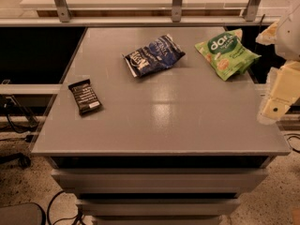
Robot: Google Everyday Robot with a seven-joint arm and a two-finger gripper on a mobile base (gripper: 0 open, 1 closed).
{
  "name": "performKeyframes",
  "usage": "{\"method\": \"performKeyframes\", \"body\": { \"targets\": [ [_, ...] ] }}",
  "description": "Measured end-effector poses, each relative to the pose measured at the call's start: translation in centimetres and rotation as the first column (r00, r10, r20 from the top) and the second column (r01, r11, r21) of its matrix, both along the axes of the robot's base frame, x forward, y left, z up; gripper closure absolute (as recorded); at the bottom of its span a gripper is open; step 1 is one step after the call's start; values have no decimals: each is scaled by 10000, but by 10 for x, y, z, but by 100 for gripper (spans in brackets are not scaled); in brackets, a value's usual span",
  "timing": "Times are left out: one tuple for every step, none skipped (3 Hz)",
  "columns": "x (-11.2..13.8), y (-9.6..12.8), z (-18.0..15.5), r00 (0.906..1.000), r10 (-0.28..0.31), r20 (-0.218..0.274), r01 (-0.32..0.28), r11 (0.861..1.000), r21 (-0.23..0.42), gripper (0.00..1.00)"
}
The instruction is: Pick blue chip bag
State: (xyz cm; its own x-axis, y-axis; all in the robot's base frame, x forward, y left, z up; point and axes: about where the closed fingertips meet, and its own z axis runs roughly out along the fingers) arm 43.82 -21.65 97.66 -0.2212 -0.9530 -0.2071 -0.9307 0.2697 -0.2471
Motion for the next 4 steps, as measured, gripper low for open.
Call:
{"method": "performKeyframes", "body": {
  "targets": [
    [4, 1, 4, 9998, -48, 202, 46, 9999, 124, 0],
    [26, 6, 7, 9990, 172, 407, -186, 9992, 340, 0],
    [62, 21, 10, 9943, 866, 618, -870, 9962, 43, 0],
    [101, 45, 9, 9798, 1883, 678, -1834, 9804, -726, 0]
  ]
}}
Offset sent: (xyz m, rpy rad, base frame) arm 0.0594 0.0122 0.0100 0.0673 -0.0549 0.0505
